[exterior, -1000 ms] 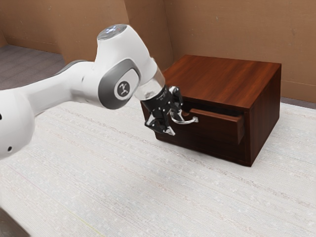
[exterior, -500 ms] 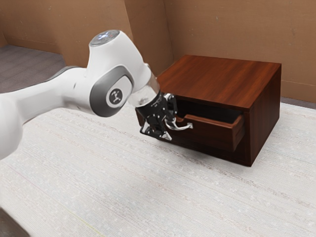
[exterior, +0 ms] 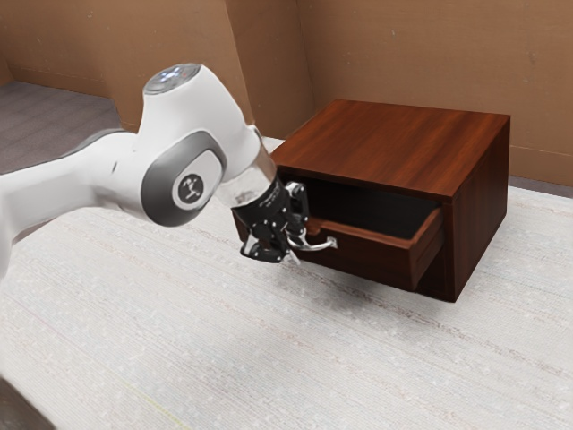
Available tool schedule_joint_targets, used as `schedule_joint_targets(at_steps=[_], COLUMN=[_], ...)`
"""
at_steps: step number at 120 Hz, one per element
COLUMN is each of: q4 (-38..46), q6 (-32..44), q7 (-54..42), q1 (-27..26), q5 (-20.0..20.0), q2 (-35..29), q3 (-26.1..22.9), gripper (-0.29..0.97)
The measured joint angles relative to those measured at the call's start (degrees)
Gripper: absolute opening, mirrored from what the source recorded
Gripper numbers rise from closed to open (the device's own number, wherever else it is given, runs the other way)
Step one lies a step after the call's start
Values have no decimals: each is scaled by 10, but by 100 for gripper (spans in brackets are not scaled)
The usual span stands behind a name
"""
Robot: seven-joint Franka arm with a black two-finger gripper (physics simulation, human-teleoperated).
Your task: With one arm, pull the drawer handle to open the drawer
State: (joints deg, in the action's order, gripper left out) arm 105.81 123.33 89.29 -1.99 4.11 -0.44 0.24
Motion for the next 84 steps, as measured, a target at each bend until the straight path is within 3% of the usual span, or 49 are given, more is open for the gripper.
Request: schedule_joint_targets(at_steps=[84], q4=[106], q6=[8], q7=[2], q1=[-6], q5=[-1], q2=[-93], q3=[1], gripper=[7])
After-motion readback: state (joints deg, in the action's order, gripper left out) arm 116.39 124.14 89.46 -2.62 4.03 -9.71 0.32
